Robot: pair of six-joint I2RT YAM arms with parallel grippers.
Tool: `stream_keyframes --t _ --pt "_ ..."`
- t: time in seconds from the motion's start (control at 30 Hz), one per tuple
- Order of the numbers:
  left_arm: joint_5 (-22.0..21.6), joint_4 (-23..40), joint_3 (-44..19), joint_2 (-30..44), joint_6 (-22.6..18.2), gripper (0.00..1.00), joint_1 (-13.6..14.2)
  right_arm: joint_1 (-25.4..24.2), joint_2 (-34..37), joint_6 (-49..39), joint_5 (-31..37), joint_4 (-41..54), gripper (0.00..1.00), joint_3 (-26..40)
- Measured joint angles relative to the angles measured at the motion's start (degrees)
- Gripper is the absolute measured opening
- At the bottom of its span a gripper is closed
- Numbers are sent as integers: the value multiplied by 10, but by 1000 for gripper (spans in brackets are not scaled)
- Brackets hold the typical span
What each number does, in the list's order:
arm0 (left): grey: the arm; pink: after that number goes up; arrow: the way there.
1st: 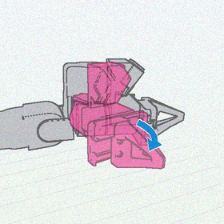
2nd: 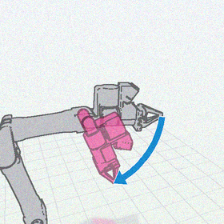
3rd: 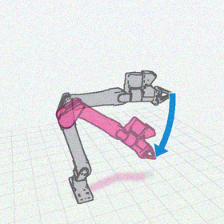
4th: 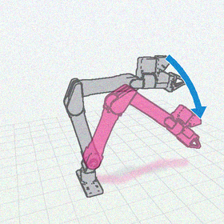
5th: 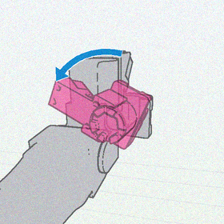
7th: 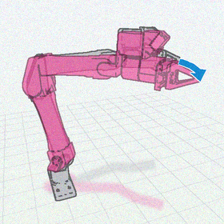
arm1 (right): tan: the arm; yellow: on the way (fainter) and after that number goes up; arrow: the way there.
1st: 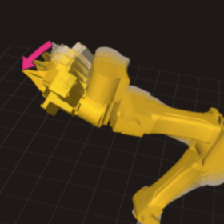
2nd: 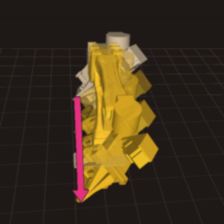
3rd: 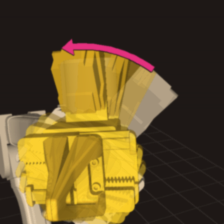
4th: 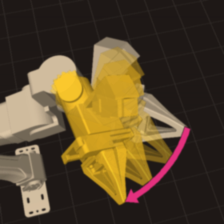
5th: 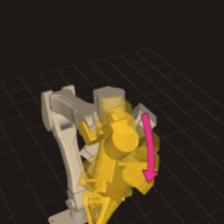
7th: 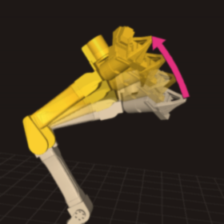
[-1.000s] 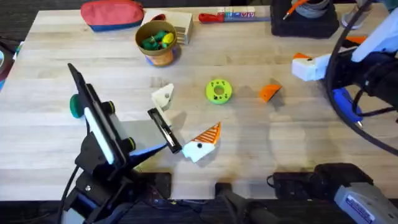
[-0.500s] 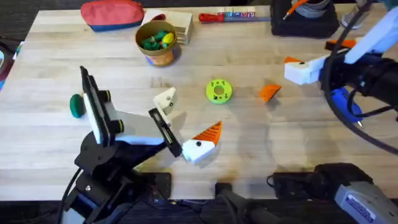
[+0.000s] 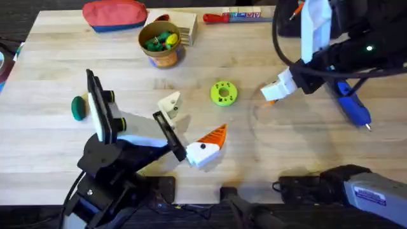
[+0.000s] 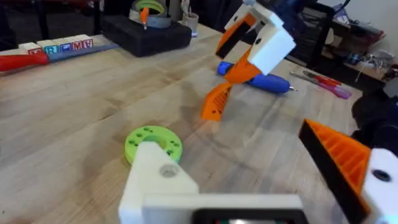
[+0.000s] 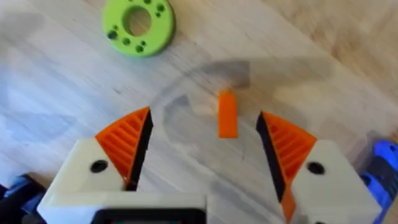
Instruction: Pick up the gripper from the table and insert it into the empty holder that is missing its gripper. Then pick up a screw, insert it into the mounting hole, and use the screwdriver to tighten it. Finally, clean up the table by picking up the vegetable and placing it into the bucket.
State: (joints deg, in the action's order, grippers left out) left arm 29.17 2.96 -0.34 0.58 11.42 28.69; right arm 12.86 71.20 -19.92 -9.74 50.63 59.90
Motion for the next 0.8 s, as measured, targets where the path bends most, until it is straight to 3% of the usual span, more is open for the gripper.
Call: stream_keyframes --t 0.3,0.53,0.77,0.8 --pt "0 0 0 0 0 987 0 0 43 -7 69 17 959 0" --pt "0 0 0 0 0 987 0 0 98 -14 80 16 639 0" --pt "0 0 0 0 0 985 0 0 104 -14 80 17 447 0" --pt "0 0 0 0 0 988 0 0 104 -15 80 17 370 0"
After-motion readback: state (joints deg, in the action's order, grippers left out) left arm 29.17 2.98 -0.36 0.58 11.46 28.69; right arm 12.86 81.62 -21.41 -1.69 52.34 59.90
